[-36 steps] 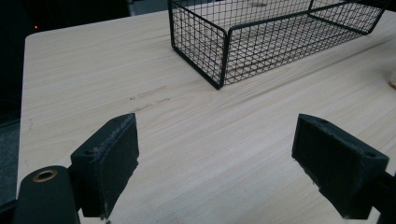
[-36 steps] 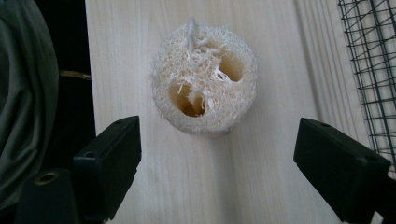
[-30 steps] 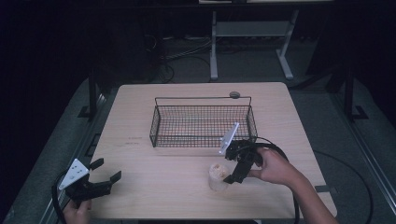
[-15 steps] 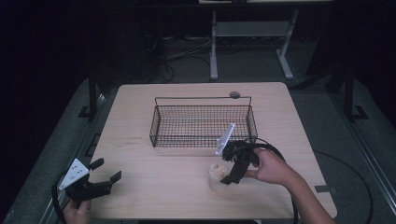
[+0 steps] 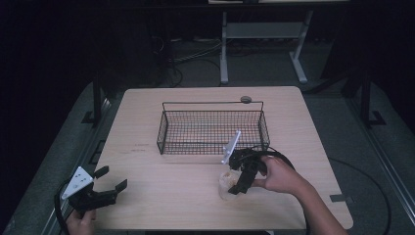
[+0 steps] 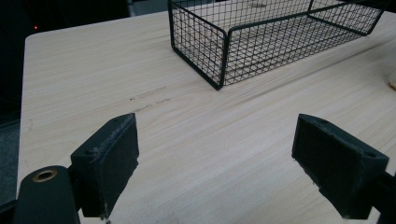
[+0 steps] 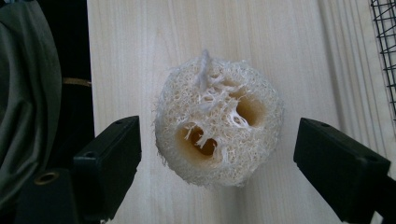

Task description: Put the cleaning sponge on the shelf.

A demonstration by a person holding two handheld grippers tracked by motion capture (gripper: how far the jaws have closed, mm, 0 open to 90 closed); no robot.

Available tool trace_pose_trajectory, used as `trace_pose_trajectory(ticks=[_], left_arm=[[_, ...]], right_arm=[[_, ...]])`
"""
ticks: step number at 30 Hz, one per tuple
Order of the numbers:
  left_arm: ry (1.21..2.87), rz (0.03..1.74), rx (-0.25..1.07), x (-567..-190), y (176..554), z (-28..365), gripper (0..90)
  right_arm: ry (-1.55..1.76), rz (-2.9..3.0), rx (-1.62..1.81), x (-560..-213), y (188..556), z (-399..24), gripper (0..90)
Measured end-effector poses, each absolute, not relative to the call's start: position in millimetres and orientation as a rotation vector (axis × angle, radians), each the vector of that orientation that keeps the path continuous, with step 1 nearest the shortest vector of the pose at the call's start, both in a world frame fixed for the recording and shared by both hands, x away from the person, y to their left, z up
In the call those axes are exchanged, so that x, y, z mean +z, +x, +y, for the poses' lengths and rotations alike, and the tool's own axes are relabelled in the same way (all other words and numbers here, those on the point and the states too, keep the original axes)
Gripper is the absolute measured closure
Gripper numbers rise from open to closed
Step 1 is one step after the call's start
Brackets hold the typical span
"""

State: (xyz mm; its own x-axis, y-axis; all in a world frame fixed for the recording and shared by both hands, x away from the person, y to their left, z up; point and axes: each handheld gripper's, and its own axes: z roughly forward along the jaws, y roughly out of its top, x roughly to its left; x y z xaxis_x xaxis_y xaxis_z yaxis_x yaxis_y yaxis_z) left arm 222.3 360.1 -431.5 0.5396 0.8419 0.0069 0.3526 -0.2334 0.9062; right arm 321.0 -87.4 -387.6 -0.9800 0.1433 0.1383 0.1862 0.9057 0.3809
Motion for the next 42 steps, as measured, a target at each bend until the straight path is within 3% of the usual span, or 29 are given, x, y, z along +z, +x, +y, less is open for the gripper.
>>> trace_pose_trajectory(ticks=[21,34,42], left_arm=[[1.815,0.986,0.638,-431.3,222.1,360.3,14.0],[1.814,0.986,0.637,-431.4,222.1,360.6,13.9],[1.814,0.986,0.637,-431.3,222.1,360.3,13.9]], right_arm=[[-0.275,-2.958,-0.582,-395.7,323.6,-83.2,15.6],[-0.266,-2.943,-0.583,-395.8,323.7,-83.8,27.2],[-0.271,-2.949,-0.578,-393.2,324.4,-85.3,28.0]])
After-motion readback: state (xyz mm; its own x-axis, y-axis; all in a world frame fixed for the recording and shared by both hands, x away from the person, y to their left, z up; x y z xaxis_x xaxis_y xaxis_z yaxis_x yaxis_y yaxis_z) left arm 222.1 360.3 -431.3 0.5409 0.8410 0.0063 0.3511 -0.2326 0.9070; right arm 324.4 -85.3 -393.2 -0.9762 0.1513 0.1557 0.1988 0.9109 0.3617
